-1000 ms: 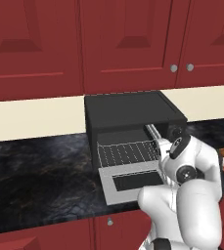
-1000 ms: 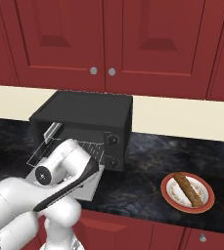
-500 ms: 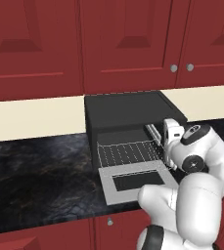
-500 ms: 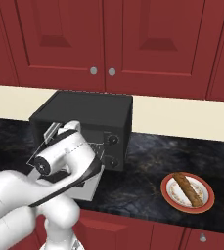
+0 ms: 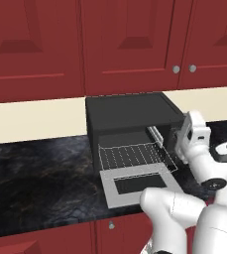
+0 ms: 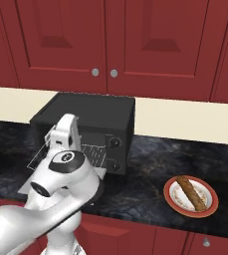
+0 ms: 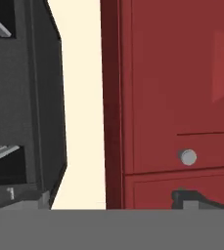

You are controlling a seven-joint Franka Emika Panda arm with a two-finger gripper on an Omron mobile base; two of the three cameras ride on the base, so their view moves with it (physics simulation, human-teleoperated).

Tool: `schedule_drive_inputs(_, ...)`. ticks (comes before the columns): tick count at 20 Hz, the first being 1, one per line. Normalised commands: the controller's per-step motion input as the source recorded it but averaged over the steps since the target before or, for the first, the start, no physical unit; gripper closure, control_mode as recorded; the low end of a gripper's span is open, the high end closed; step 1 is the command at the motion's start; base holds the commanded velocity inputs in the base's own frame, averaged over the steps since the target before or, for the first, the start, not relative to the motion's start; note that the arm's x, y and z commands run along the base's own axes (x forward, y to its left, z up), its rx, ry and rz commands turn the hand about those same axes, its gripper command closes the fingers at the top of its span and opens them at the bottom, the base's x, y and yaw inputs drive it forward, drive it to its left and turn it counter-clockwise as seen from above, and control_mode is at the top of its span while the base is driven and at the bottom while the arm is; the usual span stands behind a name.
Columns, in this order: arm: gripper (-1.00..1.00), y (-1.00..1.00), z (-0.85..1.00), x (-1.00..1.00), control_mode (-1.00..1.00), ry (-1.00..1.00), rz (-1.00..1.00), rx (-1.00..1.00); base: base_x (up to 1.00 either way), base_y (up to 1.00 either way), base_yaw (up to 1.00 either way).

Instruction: Pull the toaster oven rack outwards. Pick up the baguette from the plate and place it on the toaster oven rack. Close the toaster oven door fully and set the temperature to the lowest setting.

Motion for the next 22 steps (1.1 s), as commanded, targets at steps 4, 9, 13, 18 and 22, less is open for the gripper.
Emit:
schedule_drive_inputs(4,-1.00,-0.04,0.10,-0.42,-1.00,-0.18,-0.01,0.14,0.00,0.00,0.00)
schedule_drive_inputs(9,-1.00,-0.10,0.65,-0.32,-1.00,-0.07,-0.04,0.61,0.00,0.00,0.00)
schedule_drive_inputs(13,-1.00,-0.41,1.00,-0.36,-1.00,-0.13,-0.03,0.72,0.00,0.00,0.00)
schedule_drive_inputs(18,-1.00,-0.40,1.00,-0.42,-1.00,-0.20,-0.02,0.67,0.00,0.00,0.00)
schedule_drive_inputs(22,-1.00,-0.24,1.00,-0.33,-1.00,-0.25,0.00,0.66,0.00,0.00,0.00)
